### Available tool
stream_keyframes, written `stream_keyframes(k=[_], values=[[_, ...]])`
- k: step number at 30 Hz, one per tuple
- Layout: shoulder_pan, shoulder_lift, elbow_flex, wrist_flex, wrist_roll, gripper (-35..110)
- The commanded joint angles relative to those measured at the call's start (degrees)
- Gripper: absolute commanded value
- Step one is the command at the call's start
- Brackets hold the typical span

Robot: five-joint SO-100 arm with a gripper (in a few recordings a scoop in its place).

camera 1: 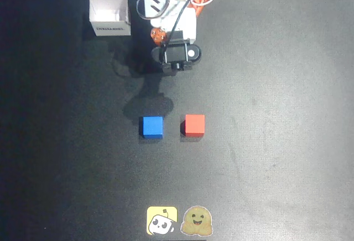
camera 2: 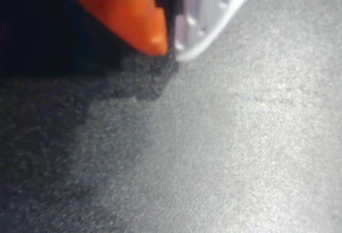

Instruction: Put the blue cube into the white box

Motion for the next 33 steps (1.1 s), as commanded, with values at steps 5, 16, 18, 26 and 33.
stream_keyframes(k=[5, 16, 18, 26, 33], values=[[-0.09, 0.35, -0.35, -0.09, 0.35, 0], [0.18, -8.70, -10.28, -2.20, -0.62, 0], [1.58, -20.21, -17.58, -3.60, -2.72, 0], [3.96, -52.73, -42.10, -5.19, -4.92, 0], [4.75, -72.95, -54.32, -8.96, -4.92, 0]])
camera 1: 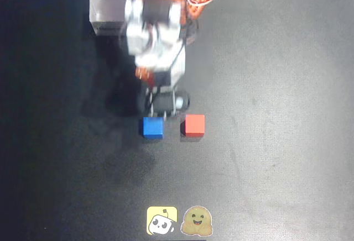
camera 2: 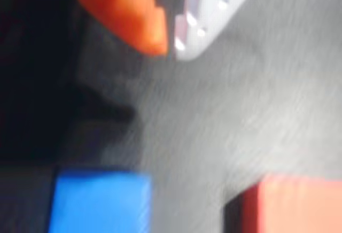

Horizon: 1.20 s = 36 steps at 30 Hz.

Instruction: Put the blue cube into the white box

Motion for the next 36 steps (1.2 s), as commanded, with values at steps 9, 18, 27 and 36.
stream_keyframes(k=[9, 18, 27, 36], values=[[1.67, -19.69, -17.40, -1.41, 0.18, 1], [1.05, -22.24, -18.98, -1.76, 1.14, 23], [-2.20, -24.70, -20.04, -2.55, 3.87, 24], [-2.64, -28.83, -19.60, -6.86, 3.87, 24]])
